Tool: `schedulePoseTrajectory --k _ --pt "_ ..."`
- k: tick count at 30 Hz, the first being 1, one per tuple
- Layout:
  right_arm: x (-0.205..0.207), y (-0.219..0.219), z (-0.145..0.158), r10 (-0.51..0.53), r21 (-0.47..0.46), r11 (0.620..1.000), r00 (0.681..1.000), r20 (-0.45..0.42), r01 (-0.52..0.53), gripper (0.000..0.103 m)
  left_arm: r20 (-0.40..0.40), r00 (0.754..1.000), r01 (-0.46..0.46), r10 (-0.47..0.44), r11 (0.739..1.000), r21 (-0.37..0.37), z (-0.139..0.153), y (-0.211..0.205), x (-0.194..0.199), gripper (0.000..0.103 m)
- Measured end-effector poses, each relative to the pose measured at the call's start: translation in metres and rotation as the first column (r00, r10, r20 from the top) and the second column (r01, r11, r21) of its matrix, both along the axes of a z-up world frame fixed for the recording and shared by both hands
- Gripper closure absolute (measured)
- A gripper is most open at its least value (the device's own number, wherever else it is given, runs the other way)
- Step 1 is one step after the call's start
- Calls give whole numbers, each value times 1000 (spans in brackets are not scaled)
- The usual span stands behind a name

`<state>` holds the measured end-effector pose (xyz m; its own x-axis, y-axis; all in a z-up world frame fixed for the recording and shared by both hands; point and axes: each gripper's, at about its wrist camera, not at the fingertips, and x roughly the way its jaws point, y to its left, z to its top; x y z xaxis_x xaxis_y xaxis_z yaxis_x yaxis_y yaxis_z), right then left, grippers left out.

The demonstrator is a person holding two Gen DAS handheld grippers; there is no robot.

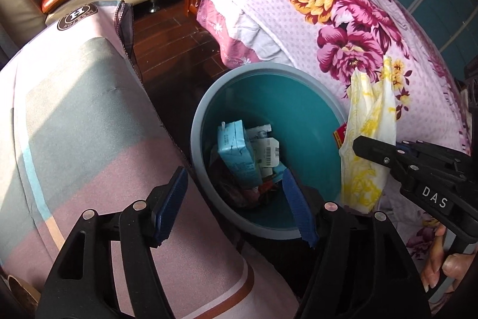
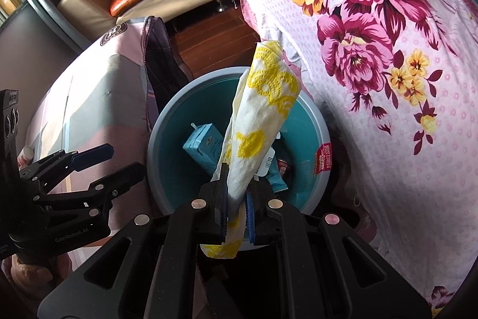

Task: Collect trash
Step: 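Open the left tool over the bin while the right tool carries the packet there, then open the right tool to drop the floral packet into the bin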

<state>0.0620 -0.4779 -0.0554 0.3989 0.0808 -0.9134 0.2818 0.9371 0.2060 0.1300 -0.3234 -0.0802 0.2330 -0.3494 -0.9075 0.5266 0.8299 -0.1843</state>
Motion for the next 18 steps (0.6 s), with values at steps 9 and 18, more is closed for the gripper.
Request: schedulePoseTrajectory --k 9,18 --pt "6 10 -2 20 -5 1000 1000 -16 -20 93 6 999 -52 52 999 -5 5 31 -3 20" --pt "10 23 -2 40 -22 999 999 -35 -41 93 15 996 -88 89 996 -19 9 58 -8 16"
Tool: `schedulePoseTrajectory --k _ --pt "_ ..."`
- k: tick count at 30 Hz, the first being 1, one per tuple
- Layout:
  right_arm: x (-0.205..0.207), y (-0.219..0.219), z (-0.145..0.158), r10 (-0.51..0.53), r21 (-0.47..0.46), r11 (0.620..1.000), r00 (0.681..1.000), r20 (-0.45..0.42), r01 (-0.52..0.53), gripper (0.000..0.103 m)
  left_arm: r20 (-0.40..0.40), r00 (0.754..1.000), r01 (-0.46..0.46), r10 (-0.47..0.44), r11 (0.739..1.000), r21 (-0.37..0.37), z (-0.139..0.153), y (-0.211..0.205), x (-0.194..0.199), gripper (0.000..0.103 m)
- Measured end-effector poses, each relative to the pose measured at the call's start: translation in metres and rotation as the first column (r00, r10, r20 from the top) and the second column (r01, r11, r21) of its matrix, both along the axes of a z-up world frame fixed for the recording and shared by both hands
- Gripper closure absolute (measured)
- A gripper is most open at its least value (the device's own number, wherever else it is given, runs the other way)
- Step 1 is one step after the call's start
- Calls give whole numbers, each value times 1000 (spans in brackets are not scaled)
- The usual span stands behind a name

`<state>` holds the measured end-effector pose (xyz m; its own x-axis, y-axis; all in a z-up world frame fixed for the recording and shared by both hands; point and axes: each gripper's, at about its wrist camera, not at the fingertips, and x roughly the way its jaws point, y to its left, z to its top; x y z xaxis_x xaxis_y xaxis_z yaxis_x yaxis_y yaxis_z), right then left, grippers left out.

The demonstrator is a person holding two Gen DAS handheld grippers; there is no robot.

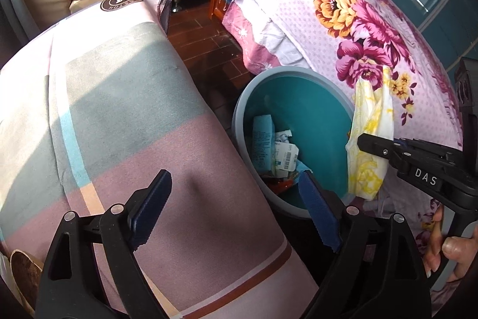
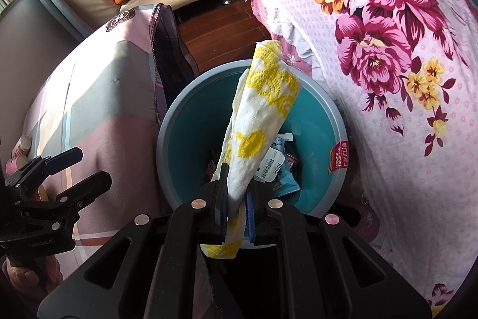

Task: Collect trash
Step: 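Open the right tool to drop the floral packet into the bin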

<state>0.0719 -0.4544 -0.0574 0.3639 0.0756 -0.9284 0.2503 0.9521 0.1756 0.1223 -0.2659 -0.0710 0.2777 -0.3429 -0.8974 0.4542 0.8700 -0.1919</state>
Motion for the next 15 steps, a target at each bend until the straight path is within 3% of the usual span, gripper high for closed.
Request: schedulePoseTrajectory --k 3,6,9,13,15 --pt "1 4 1 4 -10 1000 1000 -7 -4 93 1 1000 -6 6 1000 -1 1 7 -1 15" --pt "2 7 2 -2 -21 1000 1000 -17 2 86 -1 1000 -17 17 1000 -10 2 17 -3 15" --pt "1 10 6 -16 -28 999 1000 -12 16 53 -1 1000 -28 28 999 -20 4 28 -4 15" --pt "0 19 15 -14 -49 999 1000 -6 13 37 -1 999 -46 46 998 -35 8 43 -8 12" --pt "0 25 20 -7 -57 998 1000 -1 7 37 3 998 -55 55 998 -37 10 52 -10 12"
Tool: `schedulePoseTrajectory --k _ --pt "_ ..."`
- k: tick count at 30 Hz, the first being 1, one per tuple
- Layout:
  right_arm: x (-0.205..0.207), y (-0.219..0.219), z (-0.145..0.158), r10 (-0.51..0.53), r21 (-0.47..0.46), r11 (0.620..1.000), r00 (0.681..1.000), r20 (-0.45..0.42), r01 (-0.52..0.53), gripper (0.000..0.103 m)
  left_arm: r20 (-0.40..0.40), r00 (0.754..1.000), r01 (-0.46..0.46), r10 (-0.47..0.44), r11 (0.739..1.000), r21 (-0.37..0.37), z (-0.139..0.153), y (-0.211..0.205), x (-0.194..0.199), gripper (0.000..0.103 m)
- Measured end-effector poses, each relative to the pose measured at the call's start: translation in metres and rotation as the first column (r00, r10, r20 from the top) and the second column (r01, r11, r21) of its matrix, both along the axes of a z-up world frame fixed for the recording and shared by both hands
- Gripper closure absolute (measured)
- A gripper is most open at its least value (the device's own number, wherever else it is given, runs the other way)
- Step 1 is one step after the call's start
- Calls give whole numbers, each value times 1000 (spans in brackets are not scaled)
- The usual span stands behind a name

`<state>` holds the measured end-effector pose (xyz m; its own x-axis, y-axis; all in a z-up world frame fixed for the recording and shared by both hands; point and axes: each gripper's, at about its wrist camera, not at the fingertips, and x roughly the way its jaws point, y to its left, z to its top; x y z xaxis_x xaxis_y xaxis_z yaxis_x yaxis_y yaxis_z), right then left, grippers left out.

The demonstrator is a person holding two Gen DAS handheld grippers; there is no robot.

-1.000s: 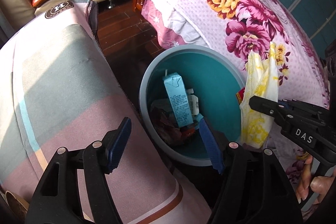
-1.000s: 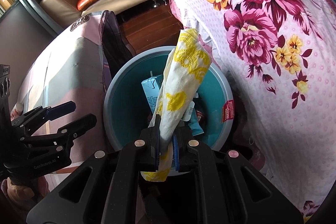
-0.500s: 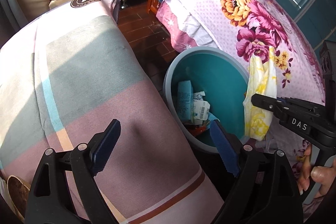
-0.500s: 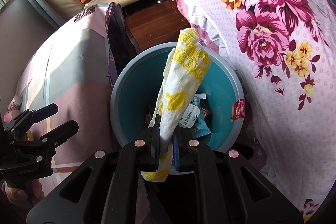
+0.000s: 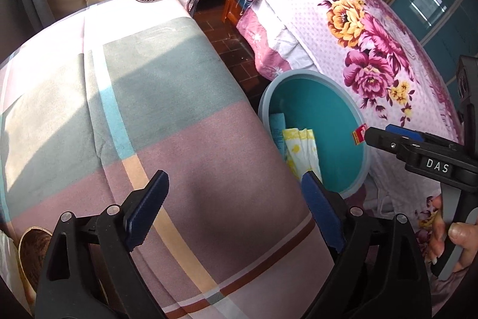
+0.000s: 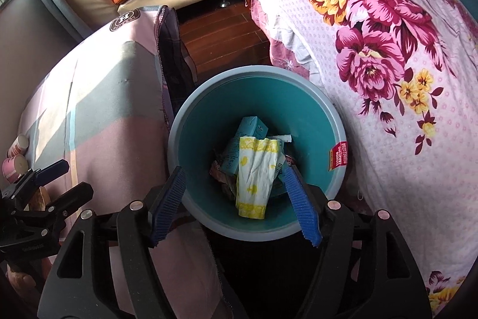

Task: Collect trash
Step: 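Open the right tool to drop the floral packet into the bin, then move both open tools back over the tissue and woven bowl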

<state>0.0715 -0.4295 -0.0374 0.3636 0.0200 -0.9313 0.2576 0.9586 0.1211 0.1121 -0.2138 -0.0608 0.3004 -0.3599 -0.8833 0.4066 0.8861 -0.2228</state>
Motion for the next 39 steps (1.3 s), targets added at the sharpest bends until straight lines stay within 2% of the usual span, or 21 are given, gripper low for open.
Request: schedulePoseTrajectory --k 7,18,27,32,39 --pt "0 36 12 47 -4 999 999 3 -47 36 16 998 -54 54 998 -10 9 44 -8 12" --pt "1 124 19 184 -2 983 983 -9 -184 32 40 982 -182 183 983 -29 25 134 -24 12" --pt "11 213 10 319 15 948 947 -48 -319 32 42 948 -314 316 948 -49 30 221 -35 12" --pt "15 256 1 384 36 923 921 -68 -382 32 37 920 -387 389 920 -62 30 264 -41 12" --pt "19 286 -18 414 78 910 905 -97 -408 32 17 881 -470 472 880 -68 24 309 -45 12"
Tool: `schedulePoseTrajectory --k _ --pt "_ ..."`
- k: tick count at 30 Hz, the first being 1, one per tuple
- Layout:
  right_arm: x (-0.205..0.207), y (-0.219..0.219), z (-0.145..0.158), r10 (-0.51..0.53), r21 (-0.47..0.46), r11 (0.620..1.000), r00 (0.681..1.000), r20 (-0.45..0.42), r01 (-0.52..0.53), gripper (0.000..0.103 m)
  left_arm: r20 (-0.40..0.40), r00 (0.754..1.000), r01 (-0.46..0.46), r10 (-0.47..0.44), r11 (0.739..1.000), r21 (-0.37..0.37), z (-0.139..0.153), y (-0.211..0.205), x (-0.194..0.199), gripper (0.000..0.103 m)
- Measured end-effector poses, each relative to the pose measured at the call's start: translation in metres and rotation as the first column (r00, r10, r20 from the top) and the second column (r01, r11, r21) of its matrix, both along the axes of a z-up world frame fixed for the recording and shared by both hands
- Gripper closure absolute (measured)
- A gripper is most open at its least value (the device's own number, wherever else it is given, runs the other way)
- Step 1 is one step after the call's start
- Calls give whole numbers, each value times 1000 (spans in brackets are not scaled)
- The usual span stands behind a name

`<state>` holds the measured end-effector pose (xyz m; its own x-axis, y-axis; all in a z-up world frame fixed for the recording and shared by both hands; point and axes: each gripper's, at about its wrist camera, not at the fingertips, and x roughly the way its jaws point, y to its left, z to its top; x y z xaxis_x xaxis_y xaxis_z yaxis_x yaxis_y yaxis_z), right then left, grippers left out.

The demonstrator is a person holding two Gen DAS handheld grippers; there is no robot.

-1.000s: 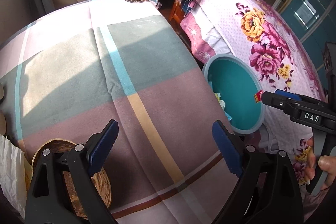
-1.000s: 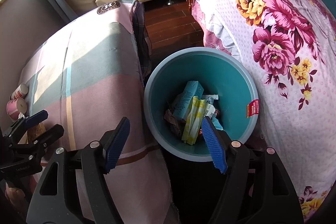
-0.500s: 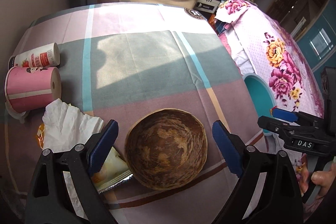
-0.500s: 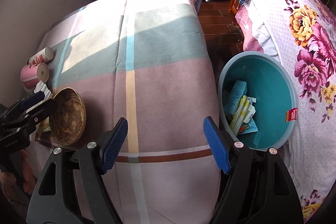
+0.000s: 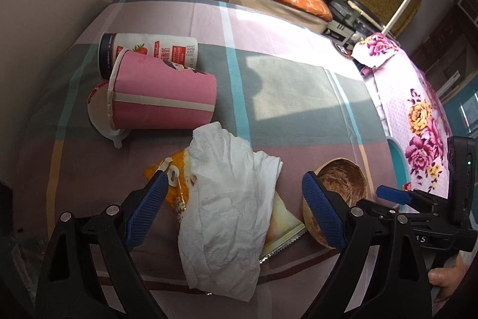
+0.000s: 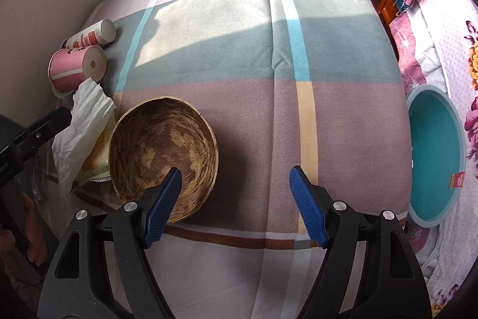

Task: Collect trash
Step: 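Move both open tools back over the tissue and woven bowl, then grasp the woven bowl with the right tool while the left tool grasps the tissue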

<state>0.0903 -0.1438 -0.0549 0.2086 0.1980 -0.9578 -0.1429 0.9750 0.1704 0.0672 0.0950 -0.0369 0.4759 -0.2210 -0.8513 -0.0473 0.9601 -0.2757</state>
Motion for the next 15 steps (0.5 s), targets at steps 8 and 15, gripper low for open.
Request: schedulePoseTrajectory --k 8,15 --pt "3 16 -11 30 2 1000 999 -16 -30 45 -50 998 -30 30 1000 9 -17 18 -5 12" --pt "5 23 -16 45 6 999 999 -18 -45 53 -65 998 23 -19 998 63 -20 9 -16 12"
